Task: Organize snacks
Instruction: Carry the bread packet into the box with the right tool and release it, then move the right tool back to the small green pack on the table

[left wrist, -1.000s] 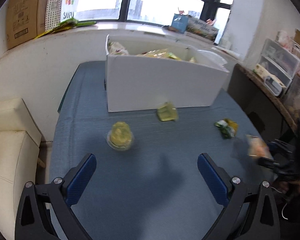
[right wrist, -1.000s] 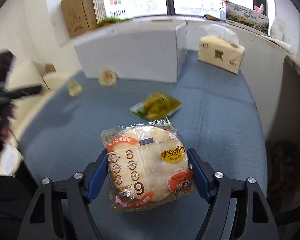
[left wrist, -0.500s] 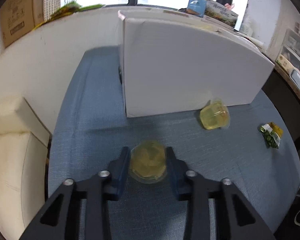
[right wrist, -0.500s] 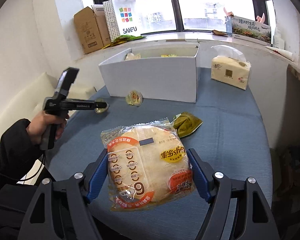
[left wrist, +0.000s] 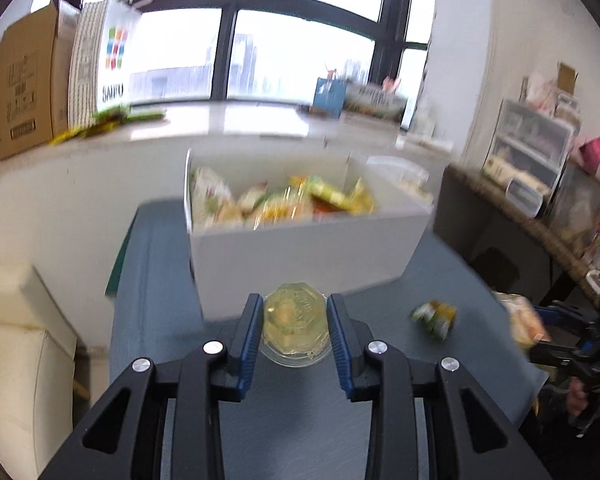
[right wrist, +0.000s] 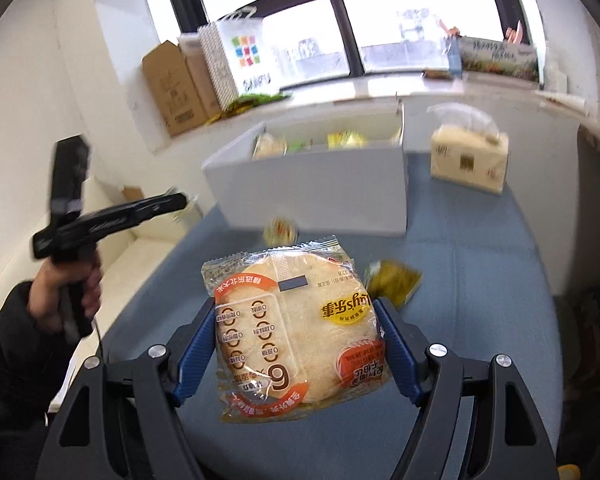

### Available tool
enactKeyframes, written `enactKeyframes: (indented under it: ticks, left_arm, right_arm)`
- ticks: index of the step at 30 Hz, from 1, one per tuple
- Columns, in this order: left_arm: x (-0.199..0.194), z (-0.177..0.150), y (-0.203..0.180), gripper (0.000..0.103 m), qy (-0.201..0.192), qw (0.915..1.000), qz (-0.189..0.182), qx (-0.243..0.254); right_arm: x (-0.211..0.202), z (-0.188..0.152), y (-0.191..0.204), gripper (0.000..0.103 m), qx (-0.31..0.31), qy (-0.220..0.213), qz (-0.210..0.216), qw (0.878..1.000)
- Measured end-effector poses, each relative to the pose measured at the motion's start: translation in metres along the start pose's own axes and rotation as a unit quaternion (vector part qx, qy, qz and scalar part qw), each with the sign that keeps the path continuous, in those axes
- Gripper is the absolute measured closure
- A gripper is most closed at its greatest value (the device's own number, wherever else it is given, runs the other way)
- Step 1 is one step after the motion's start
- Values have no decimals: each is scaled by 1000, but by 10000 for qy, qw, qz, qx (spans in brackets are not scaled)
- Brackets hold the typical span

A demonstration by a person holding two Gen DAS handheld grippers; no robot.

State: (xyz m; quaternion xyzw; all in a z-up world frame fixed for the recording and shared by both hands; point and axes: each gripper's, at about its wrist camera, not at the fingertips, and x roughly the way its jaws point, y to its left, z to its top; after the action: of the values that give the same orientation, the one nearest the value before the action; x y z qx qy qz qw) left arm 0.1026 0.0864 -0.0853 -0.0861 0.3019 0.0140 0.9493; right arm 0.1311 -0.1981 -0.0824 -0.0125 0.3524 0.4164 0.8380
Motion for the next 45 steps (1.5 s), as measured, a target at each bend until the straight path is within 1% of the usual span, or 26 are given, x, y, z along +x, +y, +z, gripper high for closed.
enactKeyframes:
  ticks: [4, 7, 11, 14, 17, 19, 22, 24, 25, 26, 27, 28, 29, 31, 32, 34, 36, 39, 43, 45]
  left_arm:
    - [-8, 34, -5, 67, -298, 9995, -115, -27]
    - [-13, 63, 4, 67, -465, 9988, -63, -164]
    - [-2, 98, 12, 67, -569, 9982, 16, -191]
    - [18, 122, 16, 67, -508, 9984, 66, -225]
    - [39, 136, 20, 67, -405, 9988, 157, -244]
    - [53, 143, 20, 67, -361, 9989, 254, -132]
    - [71, 148, 26, 67, -277, 9990, 301, -193]
    - [82, 149, 28, 66, -206, 9987, 430, -151]
    - [90, 150, 30, 66, -91, 9985, 527, -130]
    - [93, 149, 31, 55, -35, 9983, 566, -149]
    - [98, 147, 35, 42, 52, 9978, 615, -248]
    - [99, 145, 38, 8, 68, 9977, 587, -335]
    - [99, 142, 41, 0, 52, 9977, 510, -452]
    - [97, 140, 42, 0, 51, 9976, 439, -527]
    - [98, 139, 41, 0, 84, 9977, 444, -498]
    - [96, 137, 35, 0, 72, 9978, 561, -331]
    - [91, 136, 29, 0, 69, 9980, 573, -241]
    - [78, 133, 22, 0, 18, 9987, 478, -159]
    - [47, 127, 6, 0, -171, 9992, 346, 72]
    - [29, 121, -2, 0, -327, 9984, 383, 252]
  right_arm:
    - [2, 36, 6, 23, -36, -307, -136, 9994]
    - [9, 69, 10, 23, -129, -506, -254, 9983]
    - [29, 117, 9, 23, -35, -678, -494, 9965]
    - [50, 152, 3, 23, 68, -709, -554, 9959]
    - [70, 177, -4, 23, 147, -722, -619, 9954]
    - [86, 189, -7, 23, 176, -659, -683, 9953]
    - [108, 200, -10, 23, 87, -506, -778, 9956]
    - [120, 205, -12, 23, 27, -379, -865, 9955]
    - [124, 207, -14, 23, 37, -345, -900, 9953]
    - [127, 208, -16, 23, 44, -319, -895, 9955]
    - [131, 210, -19, 13, 25, -250, -900, 9956]
    - [135, 210, -20, 5, 13, -152, -965, 9952]
    - [137, 209, -22, 0, -32, -90, -1065, 9943]
    - [136, 203, -22, 0, -180, -101, -1144, 9932]
    - [136, 201, -21, 0, -215, -63, -1083, 9939]
    - [136, 195, -19, 0, -247, 36, -1074, 9939]
    - [131, 192, -17, 0, -217, -77, -1103, 9936]
    - [117, 188, -14, 0, -84, -233, -962, 9951]
    - [84, 180, -4, 0, -158, -551, -887, 9944]
    - [66, 174, 1, 0, -176, -715, -829, 9938]
